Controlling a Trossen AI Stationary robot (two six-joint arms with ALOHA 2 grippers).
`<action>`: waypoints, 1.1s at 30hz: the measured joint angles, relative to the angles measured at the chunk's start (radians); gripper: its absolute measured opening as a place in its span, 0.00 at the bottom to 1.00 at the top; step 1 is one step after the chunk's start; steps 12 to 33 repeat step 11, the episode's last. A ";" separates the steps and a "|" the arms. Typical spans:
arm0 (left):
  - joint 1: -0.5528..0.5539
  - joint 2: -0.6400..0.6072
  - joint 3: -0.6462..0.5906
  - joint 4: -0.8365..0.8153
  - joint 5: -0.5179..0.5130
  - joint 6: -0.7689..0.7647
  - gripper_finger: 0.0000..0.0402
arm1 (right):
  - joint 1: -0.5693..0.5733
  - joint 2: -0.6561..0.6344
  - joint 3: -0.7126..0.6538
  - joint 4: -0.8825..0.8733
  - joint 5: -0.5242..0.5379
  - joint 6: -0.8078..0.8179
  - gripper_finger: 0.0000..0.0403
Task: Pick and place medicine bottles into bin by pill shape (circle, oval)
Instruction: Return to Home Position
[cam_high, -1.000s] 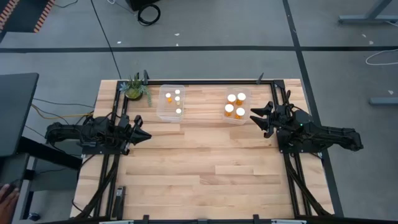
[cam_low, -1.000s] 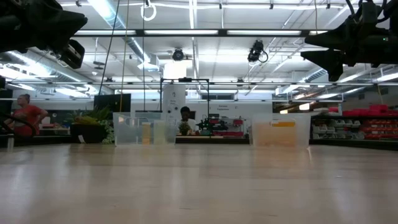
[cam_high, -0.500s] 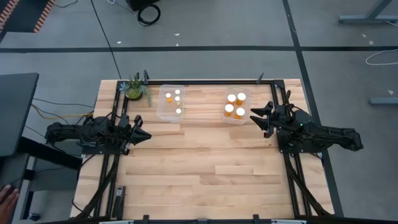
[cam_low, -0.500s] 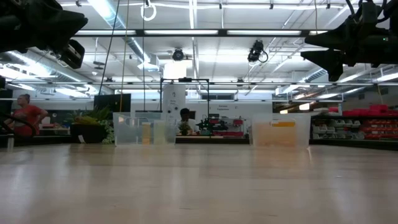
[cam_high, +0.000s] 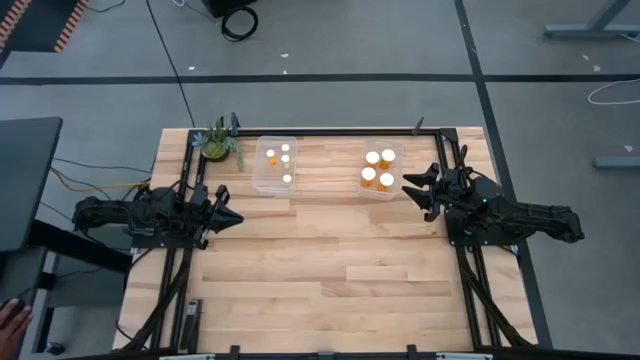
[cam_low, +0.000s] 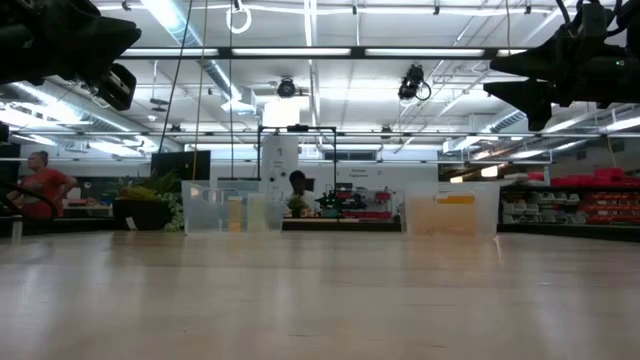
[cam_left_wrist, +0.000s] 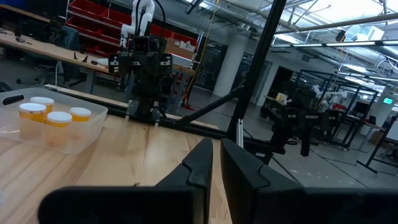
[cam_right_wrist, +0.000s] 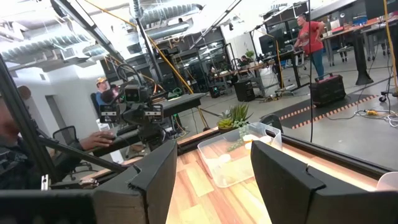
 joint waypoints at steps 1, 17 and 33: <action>0.000 0.000 0.000 0.000 0.000 0.000 0.10 | 0.000 0.000 0.000 0.000 0.000 0.000 0.53; 0.000 0.000 0.000 0.000 0.000 0.000 0.07 | 0.000 0.000 0.000 0.000 0.000 0.000 0.53; 0.000 0.000 0.000 0.000 0.000 0.000 0.07 | 0.000 0.000 0.000 0.000 0.000 0.000 0.53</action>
